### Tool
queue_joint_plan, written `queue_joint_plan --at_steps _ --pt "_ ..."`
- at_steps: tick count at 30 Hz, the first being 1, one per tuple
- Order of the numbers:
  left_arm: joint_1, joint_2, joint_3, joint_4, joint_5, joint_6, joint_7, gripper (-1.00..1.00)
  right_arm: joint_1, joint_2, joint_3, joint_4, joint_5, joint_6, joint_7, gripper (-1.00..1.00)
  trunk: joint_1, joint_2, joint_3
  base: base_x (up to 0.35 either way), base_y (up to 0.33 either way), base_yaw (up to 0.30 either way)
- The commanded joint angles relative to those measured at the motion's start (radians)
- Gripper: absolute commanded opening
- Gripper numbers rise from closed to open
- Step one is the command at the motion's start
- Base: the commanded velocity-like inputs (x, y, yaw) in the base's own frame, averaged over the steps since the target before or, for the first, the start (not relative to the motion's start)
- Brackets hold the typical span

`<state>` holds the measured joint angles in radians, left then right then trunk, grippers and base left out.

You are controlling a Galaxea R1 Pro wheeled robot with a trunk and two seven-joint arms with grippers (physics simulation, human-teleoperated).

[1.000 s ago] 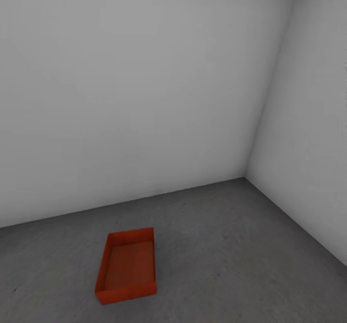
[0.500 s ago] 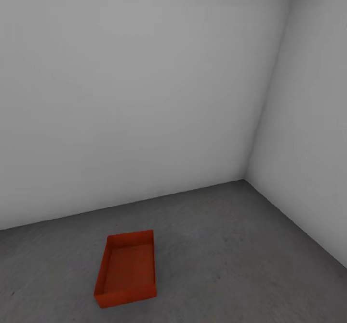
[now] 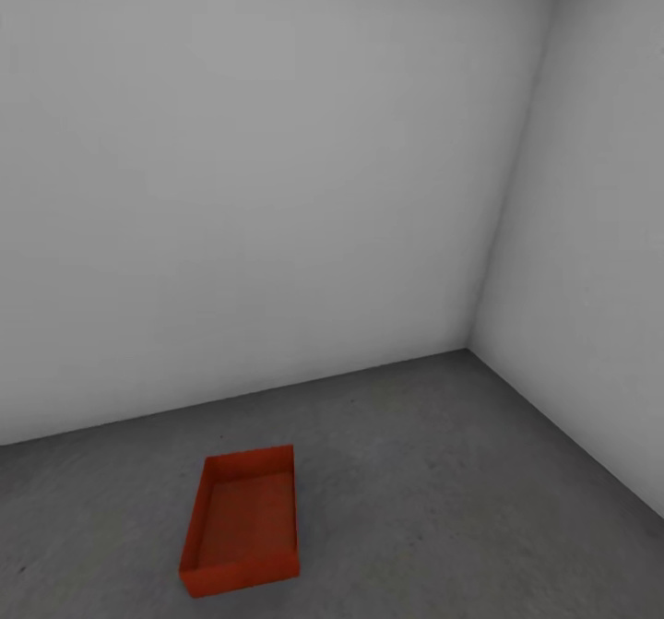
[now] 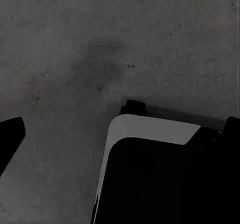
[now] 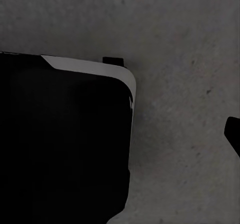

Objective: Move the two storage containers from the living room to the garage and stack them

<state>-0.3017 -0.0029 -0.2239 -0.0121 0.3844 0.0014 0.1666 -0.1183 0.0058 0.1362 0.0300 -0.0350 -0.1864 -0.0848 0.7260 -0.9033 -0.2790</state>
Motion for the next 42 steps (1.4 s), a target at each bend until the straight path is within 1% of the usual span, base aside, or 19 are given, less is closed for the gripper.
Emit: queue_joint_plan --at_steps 1,7,12,15,20,31,37,42 --pt "0.000 -0.001 -0.008 -0.001 0.009 0.000 0.004 1.00 -0.001 0.000 0.008 0.003 -0.004 -0.005 -0.004 1.00 0.000 -0.001 0.000 0.000 0.000 0.000" --pt "0.000 -0.005 -0.004 -0.001 0.013 0.001 0.004 1.00 -0.001 0.000 0.008 0.003 -0.002 -0.005 -0.003 1.00 0.000 -0.001 0.007 0.000 0.000 0.000" --pt "0.000 -0.018 -0.003 0.007 0.017 0.003 0.003 1.00 -0.001 0.000 0.008 0.003 -0.001 -0.005 -0.003 1.00 0.000 -0.001 0.012 0.000 0.000 0.000" --pt "0.001 -0.021 -0.003 0.010 0.019 0.006 0.002 1.00 -0.001 0.000 0.008 0.003 -0.001 -0.005 -0.003 1.00 0.000 -0.001 0.016 0.000 0.000 0.000" --pt "0.037 -0.027 -0.003 0.012 0.020 0.003 0.002 1.00 -0.001 0.000 0.008 0.003 0.000 -0.005 -0.003 1.00 0.000 -0.001 0.021 0.000 0.000 0.000" --pt "0.050 -0.032 -0.002 0.012 0.020 0.000 -0.001 1.00 -0.001 0.000 0.009 0.002 0.004 -0.005 -0.003 1.00 0.000 -0.001 0.033 0.000 0.000 0.000" --pt "0.050 -0.034 -0.003 0.012 0.021 0.000 -0.001 1.00 -0.001 0.000 0.012 0.003 0.007 -0.001 -0.003 1.00 0.000 -0.001 0.035 0.000 0.000 0.000" --pt "0.050 -0.033 -0.002 0.012 0.020 0.000 -0.002 1.00 -0.001 0.001 0.011 0.003 -0.001 -0.002 -0.004 1.00 0.000 -0.001 0.041 0.000 0.000 0.000"
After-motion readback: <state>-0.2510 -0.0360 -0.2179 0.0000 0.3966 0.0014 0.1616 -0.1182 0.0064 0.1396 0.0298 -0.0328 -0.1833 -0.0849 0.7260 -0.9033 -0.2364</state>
